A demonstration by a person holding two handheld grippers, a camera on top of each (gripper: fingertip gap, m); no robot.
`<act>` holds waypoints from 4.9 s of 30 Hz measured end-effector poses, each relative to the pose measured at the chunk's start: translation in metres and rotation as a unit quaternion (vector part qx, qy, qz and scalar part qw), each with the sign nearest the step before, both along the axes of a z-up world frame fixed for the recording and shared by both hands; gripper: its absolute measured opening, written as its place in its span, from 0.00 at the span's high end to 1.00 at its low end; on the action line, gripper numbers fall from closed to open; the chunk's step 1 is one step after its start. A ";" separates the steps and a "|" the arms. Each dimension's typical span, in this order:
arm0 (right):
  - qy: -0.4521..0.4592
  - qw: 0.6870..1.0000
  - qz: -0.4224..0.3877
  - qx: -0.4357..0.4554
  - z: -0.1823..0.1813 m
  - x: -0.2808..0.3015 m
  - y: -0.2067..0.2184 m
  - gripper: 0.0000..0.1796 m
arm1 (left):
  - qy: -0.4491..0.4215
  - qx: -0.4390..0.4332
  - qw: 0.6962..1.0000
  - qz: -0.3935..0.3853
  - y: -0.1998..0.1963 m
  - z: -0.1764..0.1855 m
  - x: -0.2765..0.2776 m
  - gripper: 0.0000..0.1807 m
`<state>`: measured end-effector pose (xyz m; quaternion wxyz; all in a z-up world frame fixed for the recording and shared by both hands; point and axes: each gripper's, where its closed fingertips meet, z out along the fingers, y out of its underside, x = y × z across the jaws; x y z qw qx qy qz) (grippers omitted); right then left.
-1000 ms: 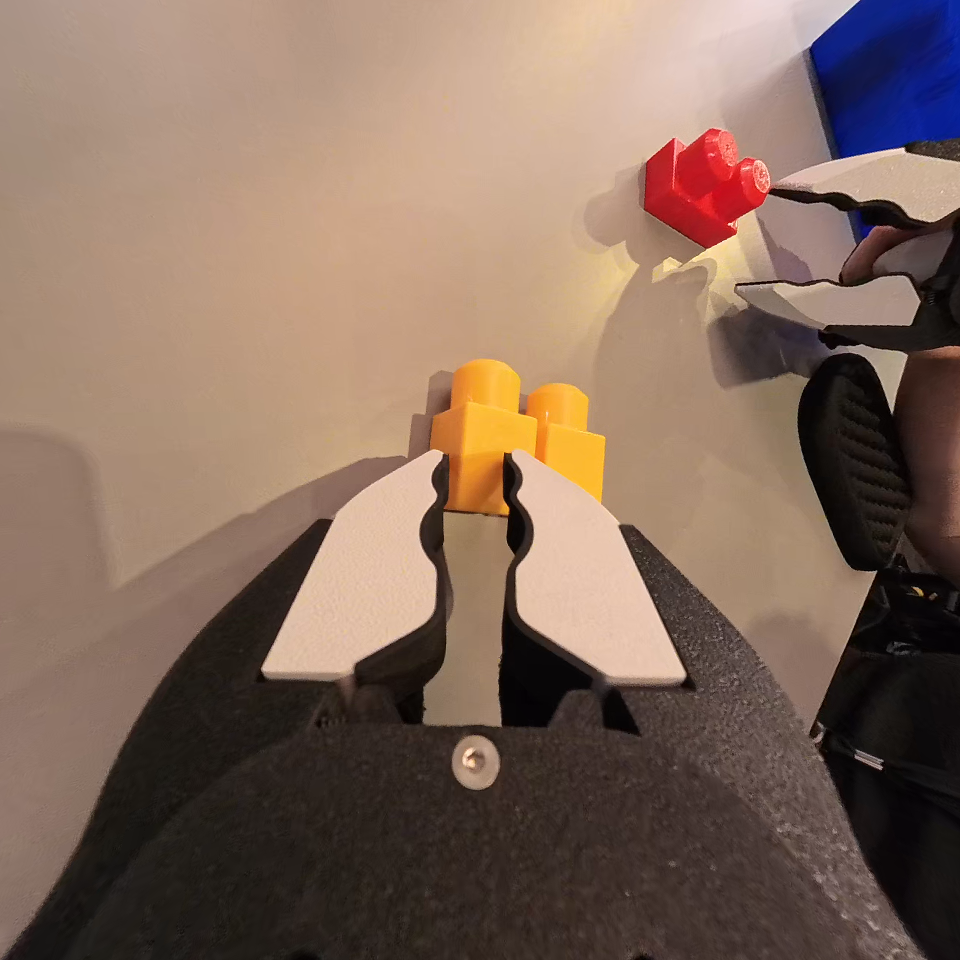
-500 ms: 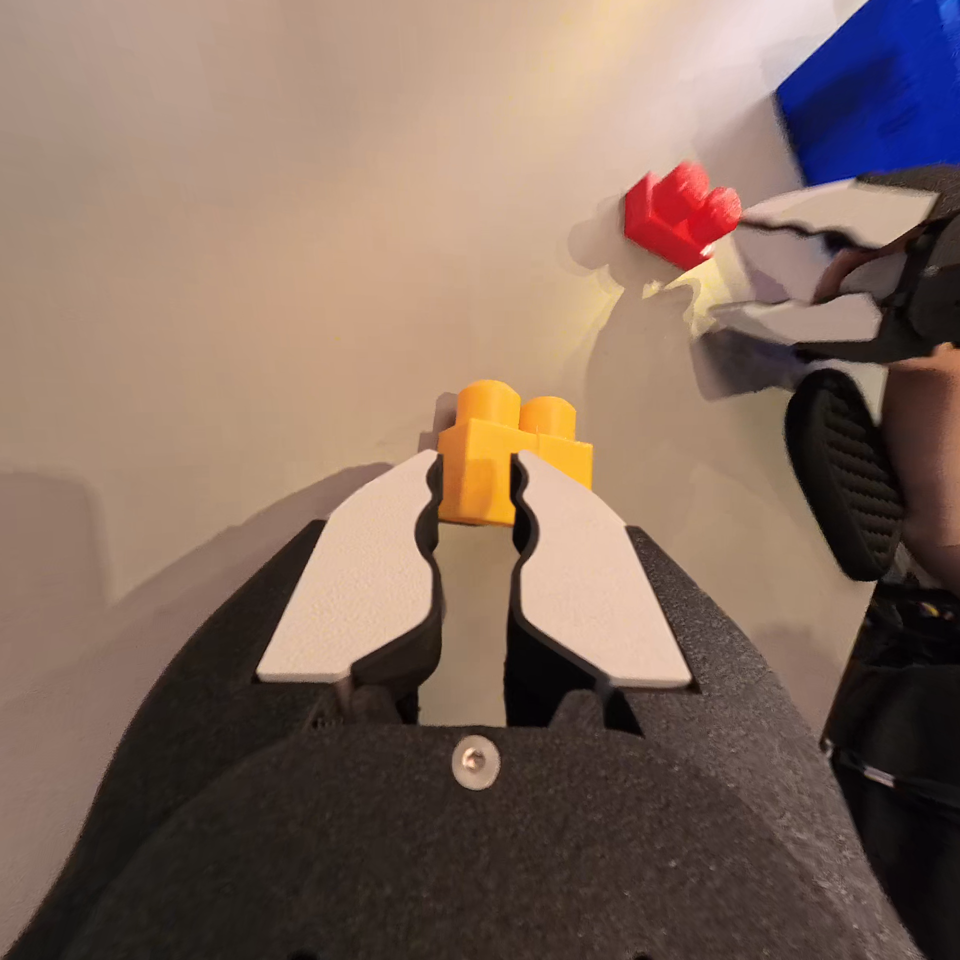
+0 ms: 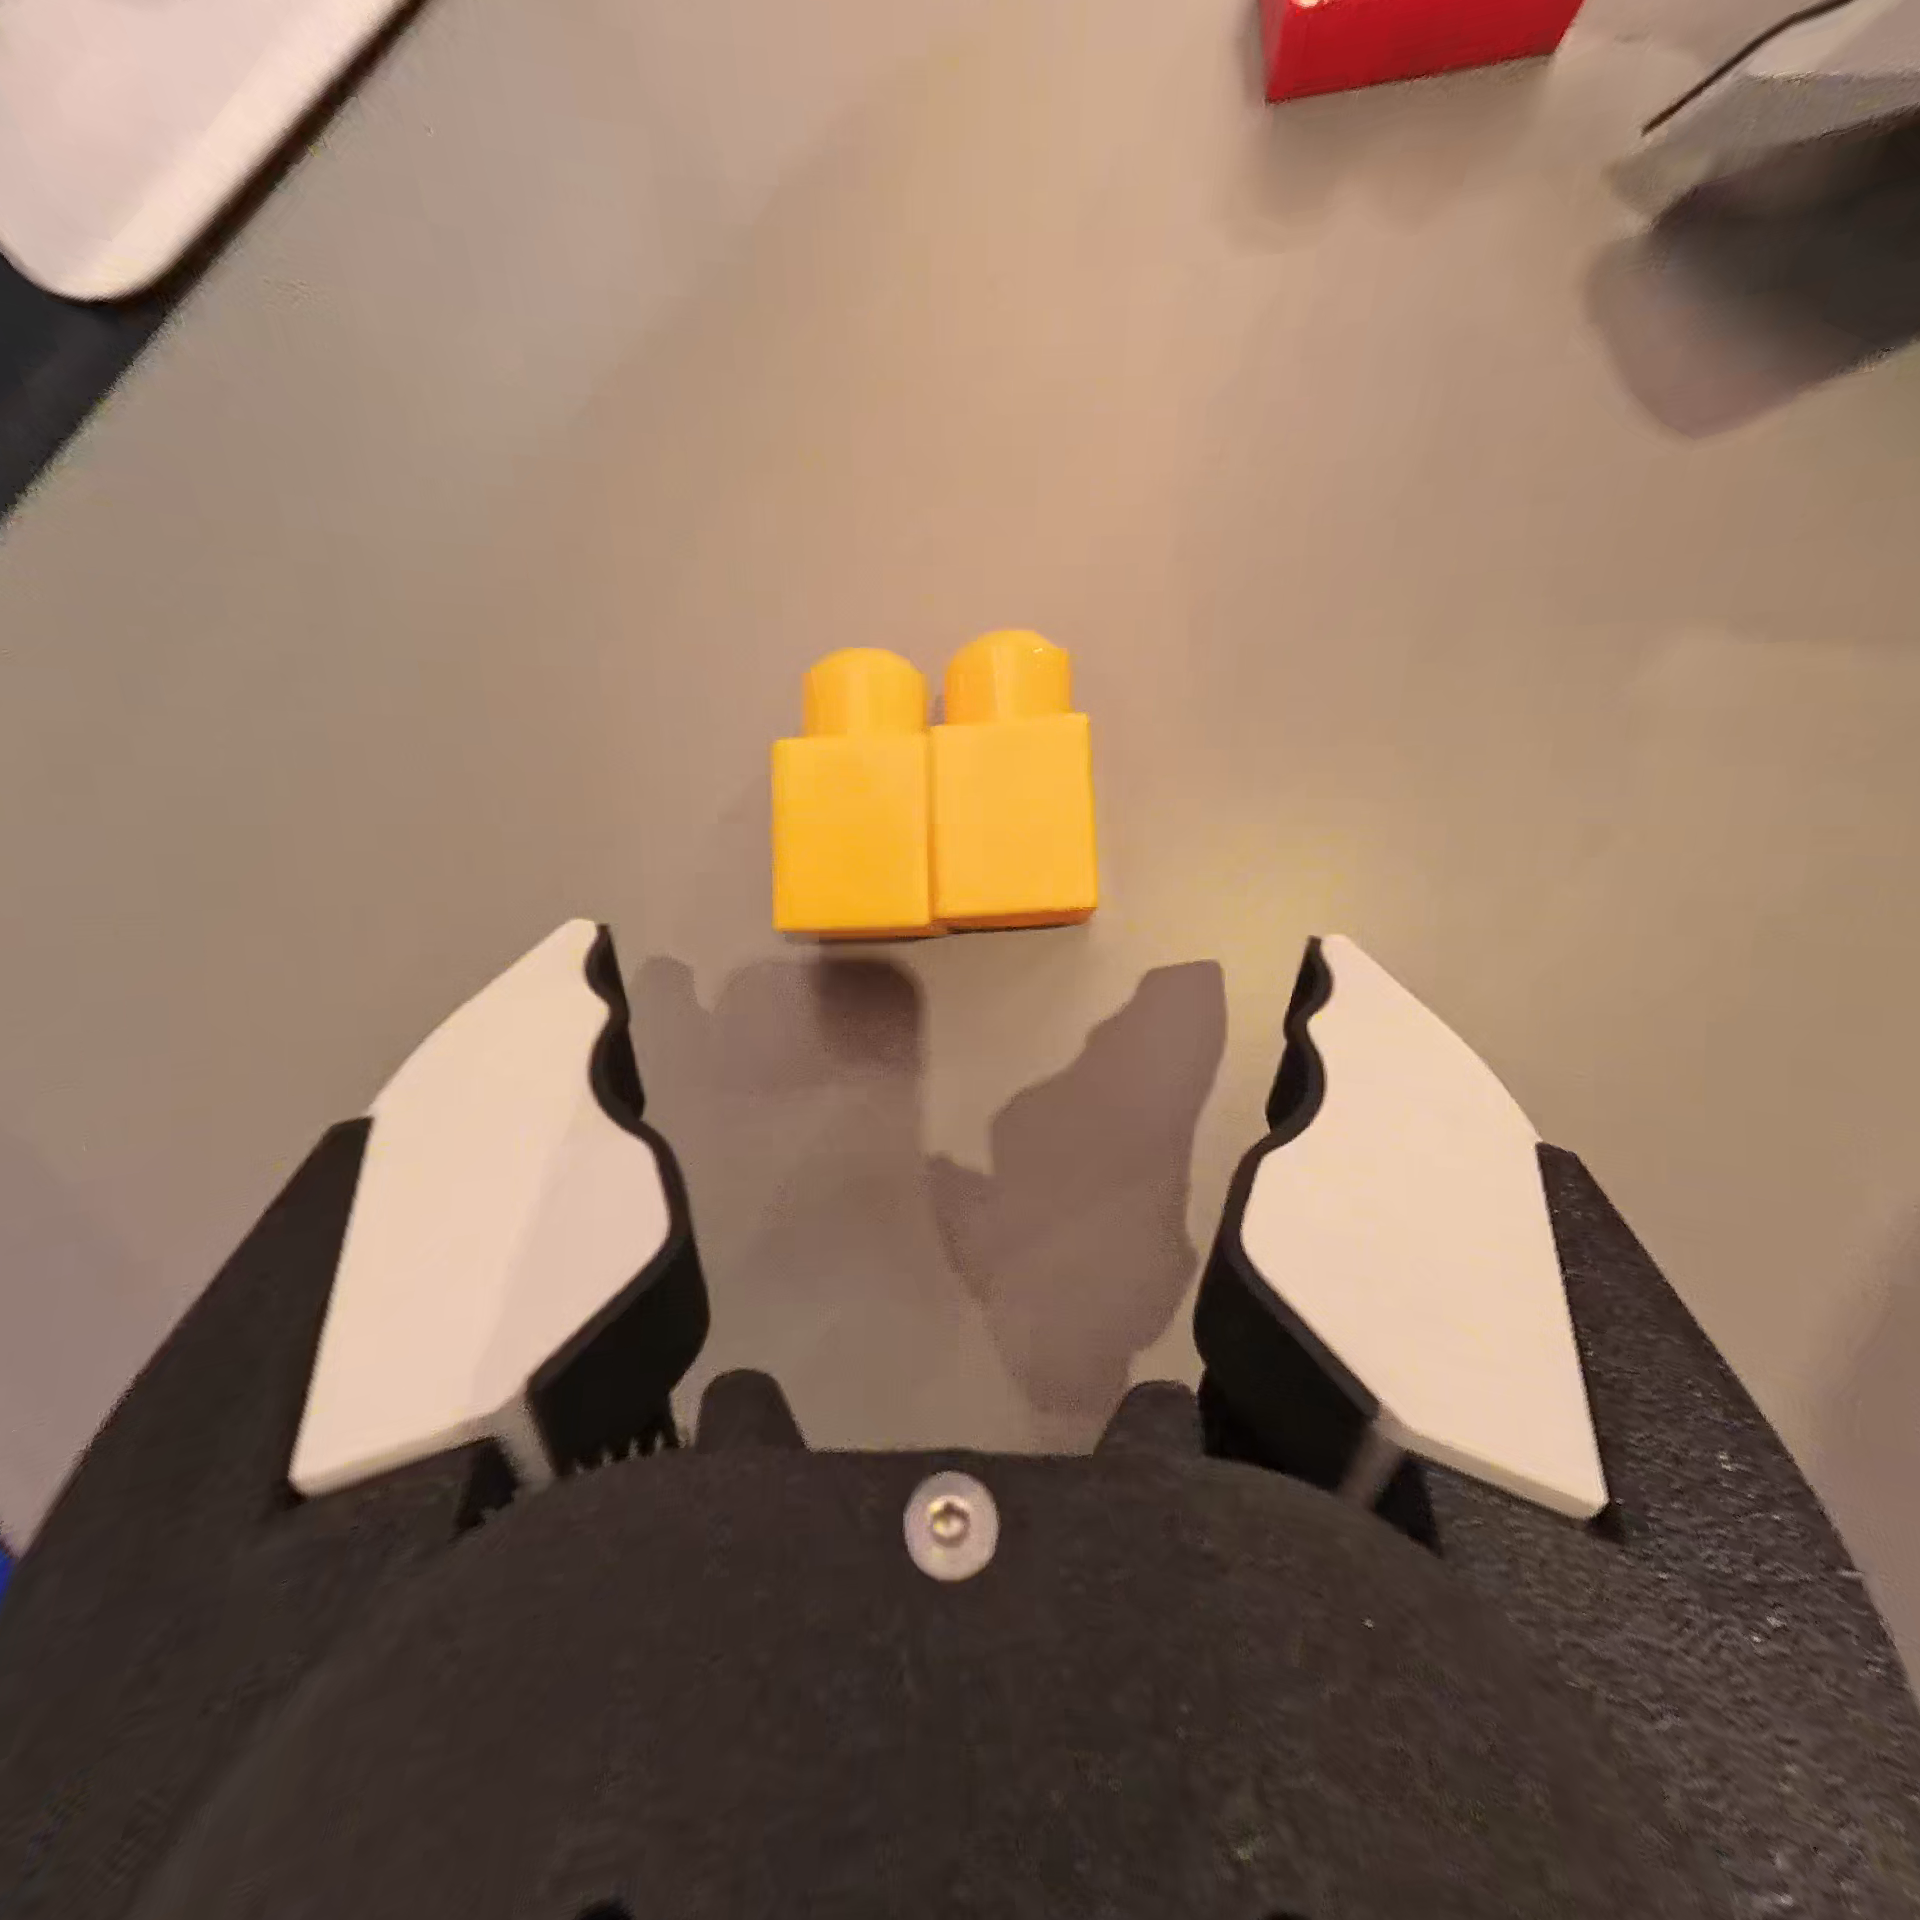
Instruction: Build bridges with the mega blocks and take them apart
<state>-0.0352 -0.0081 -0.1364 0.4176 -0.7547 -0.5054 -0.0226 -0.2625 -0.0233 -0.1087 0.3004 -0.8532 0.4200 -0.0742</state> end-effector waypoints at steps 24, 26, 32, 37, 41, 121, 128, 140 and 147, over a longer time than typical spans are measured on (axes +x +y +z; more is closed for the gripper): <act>-0.002 1.000 0.002 0.003 0.002 0.002 -0.001 0.74 | -0.008 -0.060 0.997 0.039 0.018 -0.046 0.027 0.44; -0.001 1.000 0.002 0.003 0.003 0.001 -0.001 0.74 | -0.007 -0.057 0.997 0.042 0.018 -0.046 0.027 0.44; -0.003 1.000 0.003 0.003 0.002 0.001 -0.002 0.74 | 0.005 -0.084 0.995 0.051 0.016 -0.048 0.025 0.45; -0.009 1.000 0.005 0.003 0.002 0.000 -0.003 0.73 | 0.036 -0.112 0.992 0.045 0.015 -0.049 0.024 0.45; -0.010 1.000 0.006 0.003 0.002 0.000 -0.003 0.73 | 0.054 -0.128 0.989 0.041 0.015 -0.049 0.023 0.46; 0.167 0.972 -0.117 -0.119 -0.007 -0.012 0.046 0.81 | -0.413 0.228 0.877 -0.087 -0.010 0.119 0.032 0.59; 0.181 0.971 -0.106 -0.112 0.010 -0.018 0.042 0.82 | -0.409 0.240 0.877 -0.081 -0.010 0.119 0.030 0.59; 0.357 0.924 -0.028 -0.132 0.224 -0.185 0.001 0.82 | -0.342 0.315 0.885 -0.014 0.008 0.118 0.012 0.59; 0.367 0.902 -0.026 -0.224 0.202 -0.222 -0.014 0.82 | -0.328 0.327 0.886 -0.004 0.007 0.119 0.007 0.59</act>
